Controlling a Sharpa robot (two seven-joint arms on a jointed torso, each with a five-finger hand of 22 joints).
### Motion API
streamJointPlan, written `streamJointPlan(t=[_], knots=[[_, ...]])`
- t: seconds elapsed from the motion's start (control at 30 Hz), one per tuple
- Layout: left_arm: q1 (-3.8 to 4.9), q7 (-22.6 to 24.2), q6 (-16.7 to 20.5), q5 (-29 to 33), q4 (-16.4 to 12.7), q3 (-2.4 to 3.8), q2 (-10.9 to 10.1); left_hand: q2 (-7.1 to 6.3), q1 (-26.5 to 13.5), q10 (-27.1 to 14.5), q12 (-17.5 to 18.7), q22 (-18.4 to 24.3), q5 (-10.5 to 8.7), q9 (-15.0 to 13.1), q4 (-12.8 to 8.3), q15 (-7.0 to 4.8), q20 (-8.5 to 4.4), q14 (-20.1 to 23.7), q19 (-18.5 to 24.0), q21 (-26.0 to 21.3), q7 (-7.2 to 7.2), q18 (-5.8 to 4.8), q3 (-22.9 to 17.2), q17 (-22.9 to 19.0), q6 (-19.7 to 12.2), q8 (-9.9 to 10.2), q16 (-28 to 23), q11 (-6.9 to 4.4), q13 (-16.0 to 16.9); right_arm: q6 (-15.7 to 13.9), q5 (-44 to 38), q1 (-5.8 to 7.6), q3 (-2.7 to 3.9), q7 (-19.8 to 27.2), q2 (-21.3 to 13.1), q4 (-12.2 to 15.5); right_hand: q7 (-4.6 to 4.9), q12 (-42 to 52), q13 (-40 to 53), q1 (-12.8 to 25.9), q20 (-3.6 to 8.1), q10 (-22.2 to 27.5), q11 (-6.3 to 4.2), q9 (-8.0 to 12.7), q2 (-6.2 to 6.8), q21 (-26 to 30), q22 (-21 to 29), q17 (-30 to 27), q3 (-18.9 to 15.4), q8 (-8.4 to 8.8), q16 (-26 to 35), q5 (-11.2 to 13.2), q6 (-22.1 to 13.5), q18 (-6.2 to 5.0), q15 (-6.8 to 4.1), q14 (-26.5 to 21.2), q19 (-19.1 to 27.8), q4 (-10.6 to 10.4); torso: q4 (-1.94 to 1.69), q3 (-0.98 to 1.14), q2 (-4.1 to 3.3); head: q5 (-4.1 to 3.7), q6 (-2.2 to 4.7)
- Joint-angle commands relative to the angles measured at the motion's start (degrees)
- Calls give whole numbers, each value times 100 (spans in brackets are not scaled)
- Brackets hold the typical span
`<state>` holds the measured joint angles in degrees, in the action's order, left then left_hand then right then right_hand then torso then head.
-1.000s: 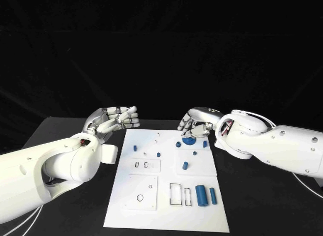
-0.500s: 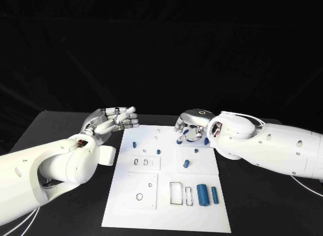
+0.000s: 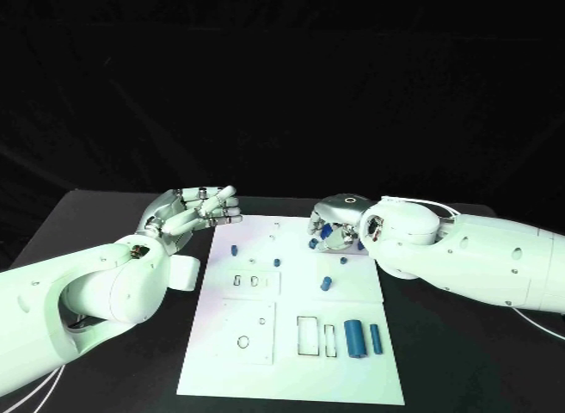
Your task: Assemble the parts on the task board
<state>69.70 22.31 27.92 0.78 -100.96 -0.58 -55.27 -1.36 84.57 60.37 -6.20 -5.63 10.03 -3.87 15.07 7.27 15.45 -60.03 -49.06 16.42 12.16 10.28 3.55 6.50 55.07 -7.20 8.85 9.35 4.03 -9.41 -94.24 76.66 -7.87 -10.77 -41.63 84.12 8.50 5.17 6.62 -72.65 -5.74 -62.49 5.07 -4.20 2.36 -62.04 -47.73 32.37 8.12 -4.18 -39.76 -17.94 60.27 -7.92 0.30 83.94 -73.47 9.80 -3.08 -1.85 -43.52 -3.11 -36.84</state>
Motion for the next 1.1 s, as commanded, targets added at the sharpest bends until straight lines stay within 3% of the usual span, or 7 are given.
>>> streamJointPlan(t=[0.03, 0.13, 0.4, 0.77, 1.1], knots=[[12, 15, -112, -1, -23, 5, 2, -15, 52, 11, 37, 7, -28, 10, 13, 31, -4, -16, -32, 3, 35, 30, 35, 10, 0, 34, -43, 31, -8, 185, -189, -9, 0, -92, 16, -15, -14, 40, 11, -97, 4, -9, -10, -12, -21, -263, -367, 363, 53, -32, -382, -28, 55, 134, -43, 144, -130, -43, -22, -5, -17, 10, -1], [13, 3, -113, -1, -33, 5, -7, -10, 55, 9, 43, 9, -27, 10, 13, 33, -4, -13, -30, 1, 40, 30, 35, 11, -2, 40, -49, 34, -9, 159, -191, -15, 0, -97, 29, -56, -3, 61, 11, -124, 4, -62, -8, -14, -53, -601, -834, 828, 166, -41, -875, -22, 100, 202, -43, 174, -277, -79, -30, -10, -31, 5, 15], [18, -27, -122, -2, -41, 5, -17, 39, 84, 13, 65, 21, -19, 7, 11, 38, -2, -11, -26, -9, 35, 29, 16, 18, 6, 53, -70, 35, -8, 123, -189, -46, 0, -108, 60, -80, 39, 40, -38, -125, -20, -140, 13, -5, -9, -930, -1284, 1275, 518, -11, -1409, -23, 149, 255, -22, 105, -336, -145, -47, -16, -60, -8, 25], [23, -82, -166, -10, -45, 5, -32, 83, 127, 21, 90, 26, -19, 6, 1, 36, -5, -17, -46, -4, 30, 35, -4, 29, 14, 71, -90, 32, -6, 138, -188, -55, 0, -162, 72, -131, 41, 7, -88, -63, -37, -188, 22, -4, 110, -1172, -1635, 1640, 785, 3, -1838, 25, 189, 297, -14, 85, -393, -255, -57, -24, -81, 3, 4], [26, -139, -201, -14, -53, 5, -39, 120, 159, 27, 109, 27, -17, 6, -5, 37, -11, -19, -70, 6, 32, 34, -23, 36, 18, 85, -106, 32, -6, 181, -188, -61, 0, -175, 111, -183, 31, 17, -101, -29, -40, -265, 8, -8, 153, -1354, -1910, 1927, 916, 0, -2144, 55, 221, 338, -18, 110, -482, -348, -71, -32, -95, -48, -2]])
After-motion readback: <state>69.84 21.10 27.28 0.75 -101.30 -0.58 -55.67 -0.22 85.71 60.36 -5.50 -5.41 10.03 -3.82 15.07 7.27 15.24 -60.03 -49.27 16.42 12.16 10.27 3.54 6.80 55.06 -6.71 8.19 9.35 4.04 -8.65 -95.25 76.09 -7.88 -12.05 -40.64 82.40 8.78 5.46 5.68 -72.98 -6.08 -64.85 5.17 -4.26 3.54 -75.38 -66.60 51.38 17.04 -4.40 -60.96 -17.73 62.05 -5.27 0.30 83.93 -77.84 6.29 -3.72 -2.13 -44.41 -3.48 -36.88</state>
